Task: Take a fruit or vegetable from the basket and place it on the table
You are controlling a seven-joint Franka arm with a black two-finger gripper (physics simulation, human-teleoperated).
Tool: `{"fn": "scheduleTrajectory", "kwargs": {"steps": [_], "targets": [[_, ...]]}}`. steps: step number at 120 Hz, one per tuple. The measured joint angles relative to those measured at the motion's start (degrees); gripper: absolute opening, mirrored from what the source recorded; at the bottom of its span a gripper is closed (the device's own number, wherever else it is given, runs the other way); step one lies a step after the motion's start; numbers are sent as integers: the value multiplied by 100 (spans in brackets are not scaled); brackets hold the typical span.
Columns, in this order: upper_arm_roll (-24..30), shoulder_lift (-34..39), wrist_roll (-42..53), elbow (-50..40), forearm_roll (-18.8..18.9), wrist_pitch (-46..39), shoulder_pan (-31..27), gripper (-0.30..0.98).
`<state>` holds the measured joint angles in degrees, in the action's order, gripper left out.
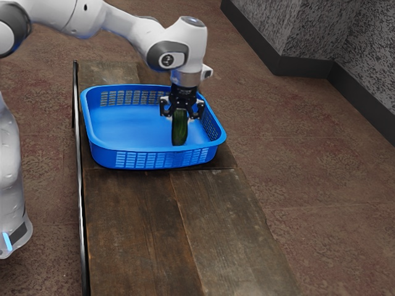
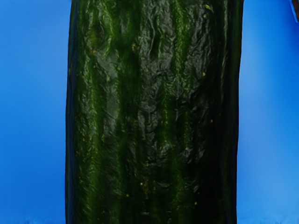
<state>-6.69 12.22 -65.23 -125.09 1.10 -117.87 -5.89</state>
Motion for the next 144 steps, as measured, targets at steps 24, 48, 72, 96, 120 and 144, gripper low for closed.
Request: {"fn": "scheduleTrajectory", "kwargs": {"steps": [24,48,72,96,120,144], "targets": [[-8,279,-26,1,17,244,-6,20],[24,356,-63,150,38,468,-10,20],[341,358,-93,531,38,641,-10,20],[706,361,-229,812,-11,762,-1,20],[1077,803,-379,903,-136,1097,-1,21],[1661,915,-496,885,-492,1339,2,20]]}}
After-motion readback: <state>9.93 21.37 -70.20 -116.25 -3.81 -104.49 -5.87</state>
